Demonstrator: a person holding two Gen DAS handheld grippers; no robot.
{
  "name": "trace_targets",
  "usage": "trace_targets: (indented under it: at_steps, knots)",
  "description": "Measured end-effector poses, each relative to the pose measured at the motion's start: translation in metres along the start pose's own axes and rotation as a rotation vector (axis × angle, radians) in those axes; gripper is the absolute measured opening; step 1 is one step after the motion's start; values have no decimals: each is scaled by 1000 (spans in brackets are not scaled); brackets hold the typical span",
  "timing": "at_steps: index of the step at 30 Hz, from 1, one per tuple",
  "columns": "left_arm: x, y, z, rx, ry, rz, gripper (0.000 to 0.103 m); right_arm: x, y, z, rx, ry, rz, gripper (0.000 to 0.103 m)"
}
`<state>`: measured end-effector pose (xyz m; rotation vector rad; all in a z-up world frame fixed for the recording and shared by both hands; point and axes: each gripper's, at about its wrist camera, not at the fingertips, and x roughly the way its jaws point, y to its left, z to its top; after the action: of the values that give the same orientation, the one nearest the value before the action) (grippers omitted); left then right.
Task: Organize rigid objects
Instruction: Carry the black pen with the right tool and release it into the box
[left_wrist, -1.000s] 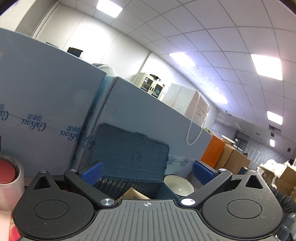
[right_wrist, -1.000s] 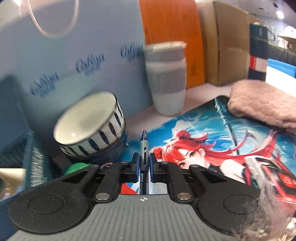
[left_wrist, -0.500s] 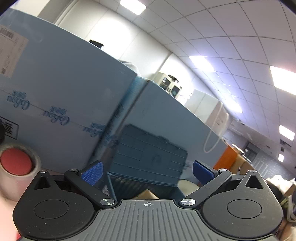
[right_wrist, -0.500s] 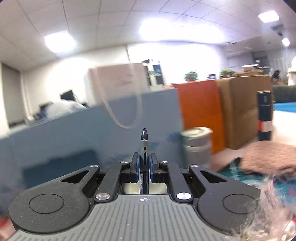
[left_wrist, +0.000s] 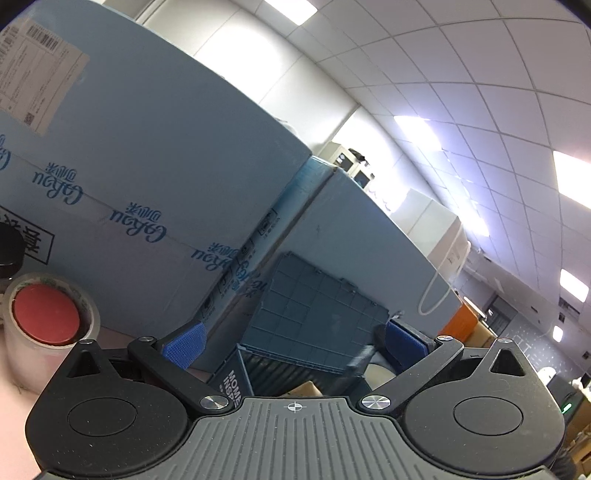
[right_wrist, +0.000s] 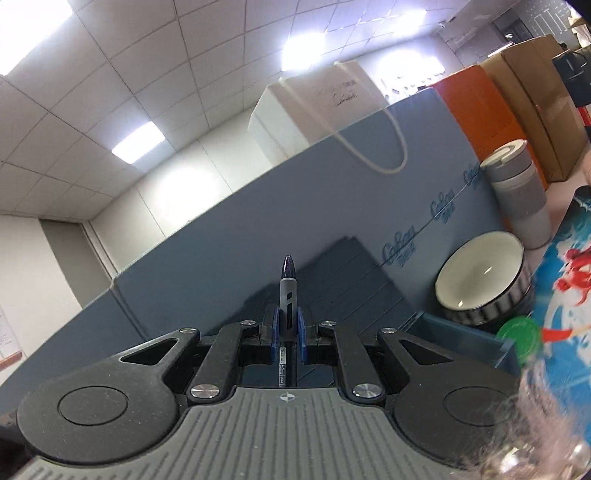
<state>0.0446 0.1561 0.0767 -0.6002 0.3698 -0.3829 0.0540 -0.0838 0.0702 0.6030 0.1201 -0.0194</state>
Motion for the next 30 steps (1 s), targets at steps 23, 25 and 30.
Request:
trace_targets:
  at_steps: [23,25,30]
  knots:
    - [-22,-52,-13,218,-120,-2,103,-12,-13,-37,-214,89,-120,85]
    - [-32,-63,-17,266,-166,8,103,-25,-18,-26,-229,57,-97,92]
    - [-36,-82,-34,419,-132,-39,103,-59,-34,-7,-284,-52,-63,103]
